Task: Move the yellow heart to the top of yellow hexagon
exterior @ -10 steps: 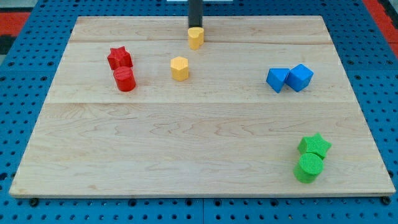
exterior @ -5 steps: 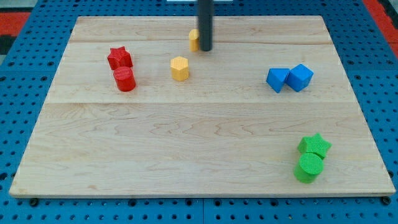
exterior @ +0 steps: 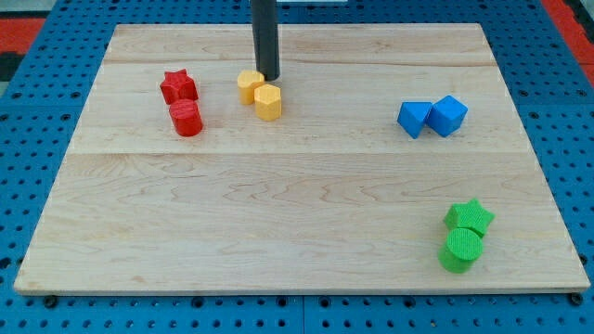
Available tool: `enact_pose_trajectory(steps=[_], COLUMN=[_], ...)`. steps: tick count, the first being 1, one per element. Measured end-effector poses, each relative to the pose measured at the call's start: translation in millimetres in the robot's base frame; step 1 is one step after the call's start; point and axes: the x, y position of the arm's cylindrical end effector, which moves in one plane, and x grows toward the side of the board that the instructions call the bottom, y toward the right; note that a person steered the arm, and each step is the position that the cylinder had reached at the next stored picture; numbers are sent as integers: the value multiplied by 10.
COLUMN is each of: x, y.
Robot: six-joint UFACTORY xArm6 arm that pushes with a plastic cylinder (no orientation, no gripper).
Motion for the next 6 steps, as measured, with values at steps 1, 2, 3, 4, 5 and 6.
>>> enact_pose_trajectory(steps=[1,2,3,4,5,6], x=[303,343,115,-72,74,291], y=[0,37,179,-72,-755,-583])
